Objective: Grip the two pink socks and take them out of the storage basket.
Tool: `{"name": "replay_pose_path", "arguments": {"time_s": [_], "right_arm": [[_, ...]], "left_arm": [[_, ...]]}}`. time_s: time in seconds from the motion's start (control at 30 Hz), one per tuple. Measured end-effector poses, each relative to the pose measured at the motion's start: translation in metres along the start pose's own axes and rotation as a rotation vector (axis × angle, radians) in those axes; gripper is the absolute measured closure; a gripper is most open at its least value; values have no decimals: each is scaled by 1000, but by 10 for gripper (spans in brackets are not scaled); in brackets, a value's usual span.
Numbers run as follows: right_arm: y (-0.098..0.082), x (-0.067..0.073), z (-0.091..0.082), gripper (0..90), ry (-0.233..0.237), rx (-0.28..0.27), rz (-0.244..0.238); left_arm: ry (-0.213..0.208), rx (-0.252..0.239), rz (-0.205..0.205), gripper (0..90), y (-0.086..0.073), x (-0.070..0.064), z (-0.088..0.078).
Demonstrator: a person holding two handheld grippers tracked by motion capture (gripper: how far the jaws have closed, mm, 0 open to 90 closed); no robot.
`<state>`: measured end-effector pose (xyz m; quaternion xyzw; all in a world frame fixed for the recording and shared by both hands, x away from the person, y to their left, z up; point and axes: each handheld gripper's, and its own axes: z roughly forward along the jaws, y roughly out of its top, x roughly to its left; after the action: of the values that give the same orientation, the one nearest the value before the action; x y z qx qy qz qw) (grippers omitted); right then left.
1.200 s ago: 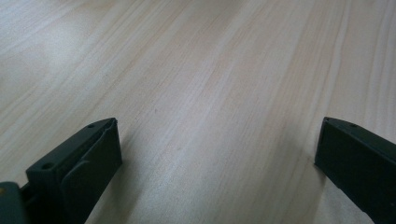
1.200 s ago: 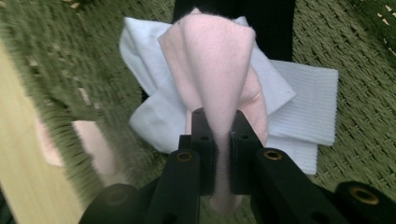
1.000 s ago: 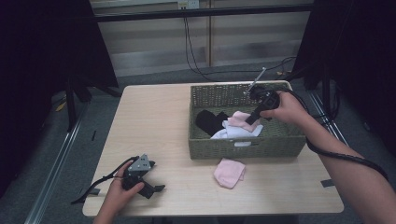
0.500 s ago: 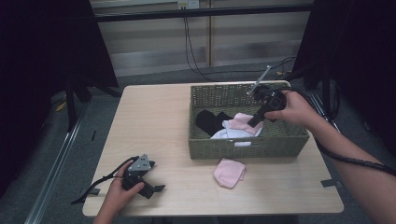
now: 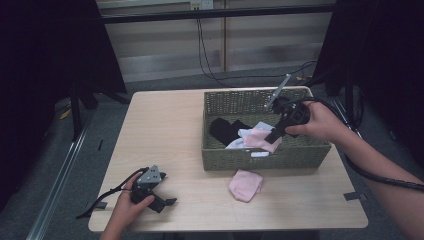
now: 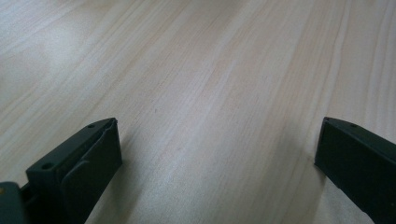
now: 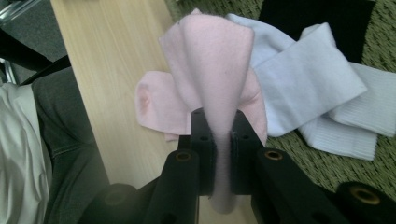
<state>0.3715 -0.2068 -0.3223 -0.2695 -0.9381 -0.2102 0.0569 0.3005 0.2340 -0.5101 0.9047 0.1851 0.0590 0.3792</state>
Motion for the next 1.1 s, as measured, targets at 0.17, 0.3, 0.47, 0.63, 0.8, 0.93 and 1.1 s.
{"name": "replay_pose_path", "arguments": {"time_s": [0.17, 0.3, 0.47, 0.63, 0.8, 0.93, 1.1], "right_arm": [[1, 11, -2, 830, 14, -1, -23], [1, 20, -1, 830, 27, 2, -40], [2, 30, 5, 828, 44, 4, -62], [2, 40, 16, 826, 71, 7, -73], [2, 45, 24, 825, 83, 9, -80], [2, 48, 33, 819, 87, 6, -92], [2, 50, 48, 813, 79, 14, -91]], "left_arm": [[0, 0, 0, 0, 0, 0, 0], [0, 0, 0, 0, 0, 0, 0], [0, 0, 0, 0, 0, 0, 0], [1, -1, 0, 0, 0, 0, 0], [1, -1, -2, 0, 0, 0, 0], [1, -1, -2, 0, 0, 0, 0], [1, -1, -2, 0, 0, 0, 0]]}}
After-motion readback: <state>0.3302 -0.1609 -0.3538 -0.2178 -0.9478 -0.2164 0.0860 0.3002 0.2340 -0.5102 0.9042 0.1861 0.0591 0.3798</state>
